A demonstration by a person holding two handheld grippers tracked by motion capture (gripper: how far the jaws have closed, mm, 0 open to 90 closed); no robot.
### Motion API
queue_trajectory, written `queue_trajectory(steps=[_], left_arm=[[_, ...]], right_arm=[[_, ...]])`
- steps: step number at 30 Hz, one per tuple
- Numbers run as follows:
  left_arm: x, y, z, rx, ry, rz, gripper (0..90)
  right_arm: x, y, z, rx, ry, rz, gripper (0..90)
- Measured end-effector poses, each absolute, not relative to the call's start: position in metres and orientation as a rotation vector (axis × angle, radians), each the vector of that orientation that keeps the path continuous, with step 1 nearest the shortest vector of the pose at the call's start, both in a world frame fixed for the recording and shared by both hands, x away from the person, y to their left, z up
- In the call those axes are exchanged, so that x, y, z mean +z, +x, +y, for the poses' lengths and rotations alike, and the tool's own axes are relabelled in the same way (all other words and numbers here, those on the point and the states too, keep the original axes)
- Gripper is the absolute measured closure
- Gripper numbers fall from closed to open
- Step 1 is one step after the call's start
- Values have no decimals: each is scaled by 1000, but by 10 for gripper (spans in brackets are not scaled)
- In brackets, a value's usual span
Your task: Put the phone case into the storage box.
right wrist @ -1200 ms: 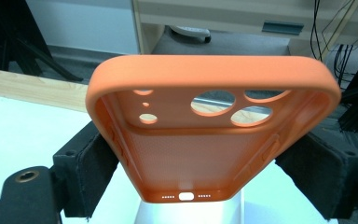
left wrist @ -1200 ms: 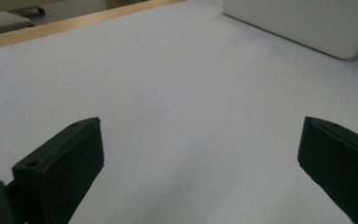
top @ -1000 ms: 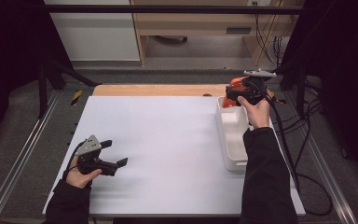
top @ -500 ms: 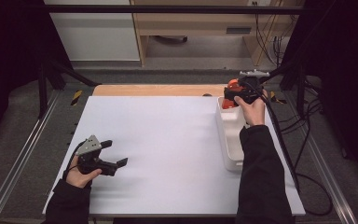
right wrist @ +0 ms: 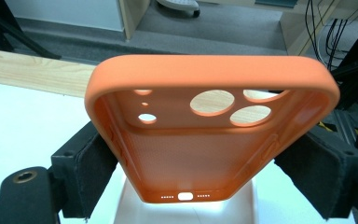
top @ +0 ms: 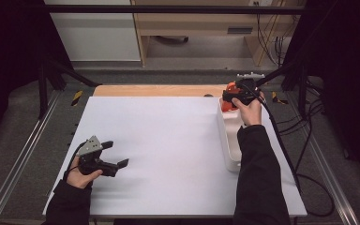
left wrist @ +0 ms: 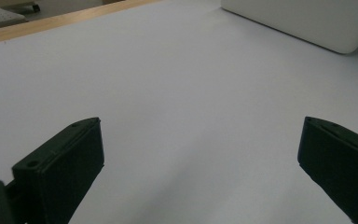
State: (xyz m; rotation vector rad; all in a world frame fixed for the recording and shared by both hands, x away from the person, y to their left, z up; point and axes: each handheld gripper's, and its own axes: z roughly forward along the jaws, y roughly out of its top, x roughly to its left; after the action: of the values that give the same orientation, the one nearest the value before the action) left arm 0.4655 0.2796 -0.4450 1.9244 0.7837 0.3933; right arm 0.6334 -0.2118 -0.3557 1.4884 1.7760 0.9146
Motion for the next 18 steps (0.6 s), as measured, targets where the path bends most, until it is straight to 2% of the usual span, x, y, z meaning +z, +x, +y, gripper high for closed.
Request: queue_trajectory(steps=[18], left_arm=[[-446,466,279,388,1932,781,0]], right_arm=[[-372,641,-210,885,1518,1779,154]])
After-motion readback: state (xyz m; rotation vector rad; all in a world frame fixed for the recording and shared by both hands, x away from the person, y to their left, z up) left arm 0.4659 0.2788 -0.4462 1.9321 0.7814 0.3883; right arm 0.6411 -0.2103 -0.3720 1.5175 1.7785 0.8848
